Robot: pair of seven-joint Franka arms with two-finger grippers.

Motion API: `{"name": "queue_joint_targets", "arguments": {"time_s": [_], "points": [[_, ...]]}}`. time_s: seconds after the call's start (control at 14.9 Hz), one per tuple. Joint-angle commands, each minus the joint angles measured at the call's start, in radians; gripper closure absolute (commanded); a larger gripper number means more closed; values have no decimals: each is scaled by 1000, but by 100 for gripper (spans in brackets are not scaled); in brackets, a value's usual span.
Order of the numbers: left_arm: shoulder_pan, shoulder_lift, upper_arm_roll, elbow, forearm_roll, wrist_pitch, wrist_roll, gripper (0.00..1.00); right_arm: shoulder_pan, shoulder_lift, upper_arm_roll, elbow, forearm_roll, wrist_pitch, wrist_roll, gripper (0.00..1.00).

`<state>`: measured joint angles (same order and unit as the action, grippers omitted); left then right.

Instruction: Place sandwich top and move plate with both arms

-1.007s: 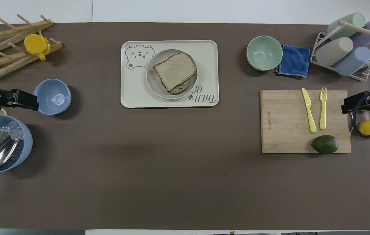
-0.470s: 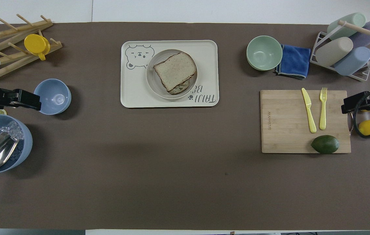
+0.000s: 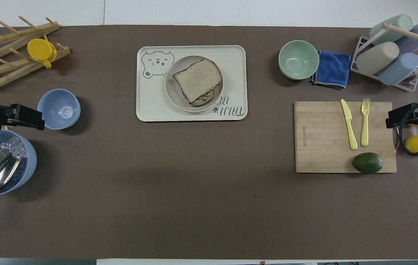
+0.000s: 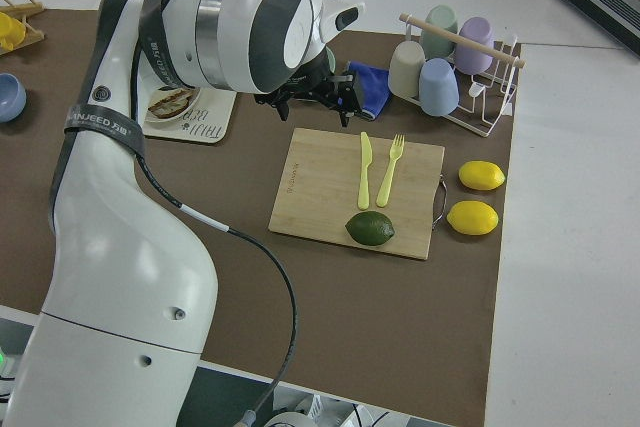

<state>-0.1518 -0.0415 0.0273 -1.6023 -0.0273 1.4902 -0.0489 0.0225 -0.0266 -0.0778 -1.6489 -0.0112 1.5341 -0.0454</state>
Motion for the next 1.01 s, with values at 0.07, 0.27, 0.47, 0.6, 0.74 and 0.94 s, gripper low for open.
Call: {"name": "queue_joint_targets", "arguments": {"time_s": [0.07, 0.27, 0.47, 0.6, 0.74, 0.94], "points": [[9, -14, -6, -8, -16, -16, -16, 0, -4, -1, 3, 0, -4, -8, 19, 0], [15, -8, -6, -7, -10, -15, 20, 0, -4, -1, 3, 0, -4, -8, 21, 0], [37, -9, -36, -5, -10, -15, 12, 0, -4, -1, 3, 0, -4, -8, 21, 0], [35, -18, -36, -10, -10, -15, 8, 0, -4, -1, 4, 0, -4, -8, 19, 0], [31, -18, -38, -10, -10, -15, 7, 0, -4, -1, 4, 0, -4, -8, 21, 0], [37, -21, -38, -19, -10, -13, 7, 0, -4, -1, 3, 0, -4, -8, 19, 0]]}}
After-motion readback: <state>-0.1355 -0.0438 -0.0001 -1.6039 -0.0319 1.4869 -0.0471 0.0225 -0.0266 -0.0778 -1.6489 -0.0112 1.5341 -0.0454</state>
